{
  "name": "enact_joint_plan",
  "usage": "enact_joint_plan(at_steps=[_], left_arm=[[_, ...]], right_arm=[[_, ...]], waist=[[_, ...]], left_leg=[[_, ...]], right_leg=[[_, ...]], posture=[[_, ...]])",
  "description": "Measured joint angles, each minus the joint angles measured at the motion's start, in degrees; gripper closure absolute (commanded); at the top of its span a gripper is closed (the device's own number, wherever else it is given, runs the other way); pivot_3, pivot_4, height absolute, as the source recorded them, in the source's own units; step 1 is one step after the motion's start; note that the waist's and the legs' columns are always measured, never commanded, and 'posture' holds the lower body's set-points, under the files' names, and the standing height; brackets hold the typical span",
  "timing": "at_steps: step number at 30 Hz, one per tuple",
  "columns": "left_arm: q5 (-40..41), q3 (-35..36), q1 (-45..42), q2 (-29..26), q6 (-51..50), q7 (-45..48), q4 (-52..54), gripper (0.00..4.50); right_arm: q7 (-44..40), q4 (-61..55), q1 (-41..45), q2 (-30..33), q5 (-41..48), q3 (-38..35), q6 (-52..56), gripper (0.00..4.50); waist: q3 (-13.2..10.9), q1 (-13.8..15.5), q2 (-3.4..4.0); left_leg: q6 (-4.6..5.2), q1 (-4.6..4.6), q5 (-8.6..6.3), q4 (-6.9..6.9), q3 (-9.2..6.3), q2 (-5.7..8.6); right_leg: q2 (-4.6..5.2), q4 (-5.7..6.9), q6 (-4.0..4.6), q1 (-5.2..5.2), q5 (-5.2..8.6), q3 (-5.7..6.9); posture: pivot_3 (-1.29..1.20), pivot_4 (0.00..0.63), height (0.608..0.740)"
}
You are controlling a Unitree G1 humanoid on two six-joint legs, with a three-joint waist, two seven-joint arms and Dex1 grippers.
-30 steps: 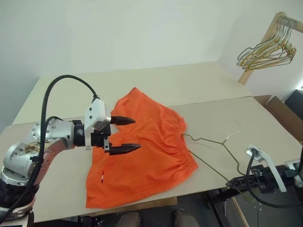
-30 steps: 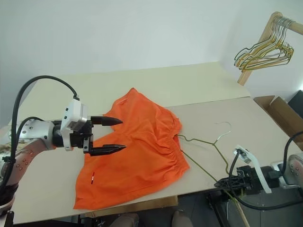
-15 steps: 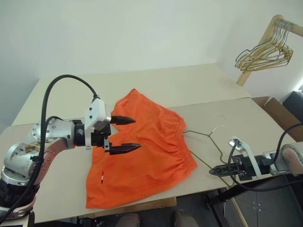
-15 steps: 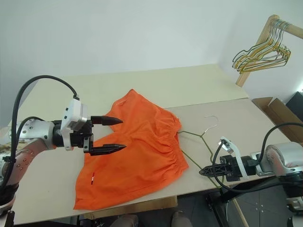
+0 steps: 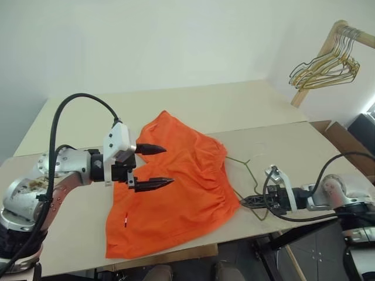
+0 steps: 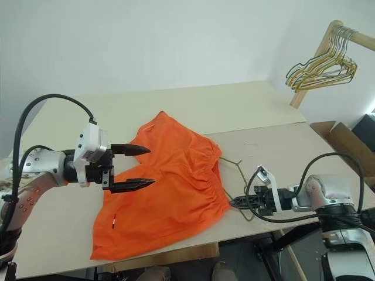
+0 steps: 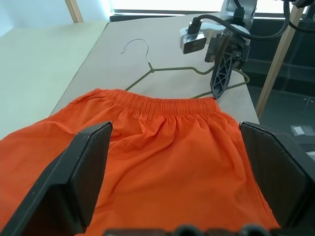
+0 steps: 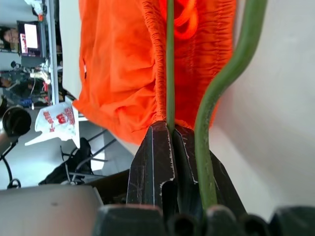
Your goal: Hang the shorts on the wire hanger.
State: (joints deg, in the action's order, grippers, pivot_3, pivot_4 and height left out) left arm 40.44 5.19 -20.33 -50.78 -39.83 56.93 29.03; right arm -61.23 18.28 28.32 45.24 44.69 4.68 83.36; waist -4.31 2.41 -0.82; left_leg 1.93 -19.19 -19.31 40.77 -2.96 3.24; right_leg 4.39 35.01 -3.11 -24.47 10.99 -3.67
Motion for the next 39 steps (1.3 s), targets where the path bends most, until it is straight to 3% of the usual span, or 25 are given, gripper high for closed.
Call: enact_joint_plan(at_steps=[6,14,19,24,32,36,39], left_arm=[[0.0,0.5,0.6,-0.4,0.0,-0.1,0.4,0.03],[0.0,0.5,0.7,-0.5,0.0,-0.4,0.6,0.03],[-0.1,0.7,0.8,-0.6,0.3,-0.5,0.9,0.03],[-0.2,0.8,0.8,-0.4,1.2,-0.8,1.0,0.03],[-0.2,0.8,3.0,-0.1,2.2,-2.1,1.8,0.03],[-0.2,1.0,3.2,-0.1,2.4,-2.3,2.0,0.03],[-0.2,1.0,3.1,-0.3,2.5,-2.1,2.0,0.03]], right_arm=[[2.2,6.5,3.9,-4.4,-2.8,-1.2,-2.4,4.5],[-0.6,6.7,4.3,-4.3,-4.6,0.7,-4.5,4.5],[-9.5,-2.4,1.2,5.1,-5.2,8.6,-5.6,4.5],[-15.2,-9.6,-0.5,10.5,-5.2,14.3,-5.8,4.5],[-17.4,-22.0,-6.6,15.2,0.4,13.0,-2.9,4.5],[-14.7,-22.2,-8.2,13.6,1.5,11.1,-2.0,4.5],[-10.4,-15.1,-5.2,8.6,1.0,8.4,-0.6,4.5]], waist=[[0.1,-0.1,-0.04],[0.1,0.0,-0.02],[0.2,0.6,0.04],[0.4,0.3,0.0],[0.5,1.2,-0.03],[0.6,1.6,-0.13],[0.7,1.4,-0.14]], left_leg=[[-0.04,0.02,0.02,-0.01,0.01,-0.01],[-0.04,0.01,0.02,-0.02,-0.01,0.02],[-0.04,-0.08,0.02,0.01,-0.02,0.03],[0.04,-0.02,-0.02,-0.01,0.0,-0.02],[0.06,-0.06,-0.04,0.0,-0.03,-0.03],[0.07,0.01,-0.04,0.01,-0.03,-0.02],[0.04,0.12,-0.02,-0.02,-0.02,-0.04]], right_leg=[[-0.03,0.04,0.05,-0.03,-0.03,0.0],[-0.02,0.03,0.05,-0.05,-0.03,0.01],[0.0,0.01,0.04,-0.15,-0.03,0.04],[-0.03,0.03,0.05,-0.11,-0.03,0.04],[-0.01,-0.01,0.05,-0.12,-0.03,0.06],[0.0,0.0,0.04,0.0,-0.04,0.06],[-0.04,0.02,0.1,0.09,-0.08,0.06]], posture=[[0.15,0.016,0.74],[0.17,0.007,0.74],[0.17,0.007,0.74],[0.17,0.0,0.74],[0.17,0.004,0.74],[0.17,0.007,0.74],[0.17,0.006,0.74]])
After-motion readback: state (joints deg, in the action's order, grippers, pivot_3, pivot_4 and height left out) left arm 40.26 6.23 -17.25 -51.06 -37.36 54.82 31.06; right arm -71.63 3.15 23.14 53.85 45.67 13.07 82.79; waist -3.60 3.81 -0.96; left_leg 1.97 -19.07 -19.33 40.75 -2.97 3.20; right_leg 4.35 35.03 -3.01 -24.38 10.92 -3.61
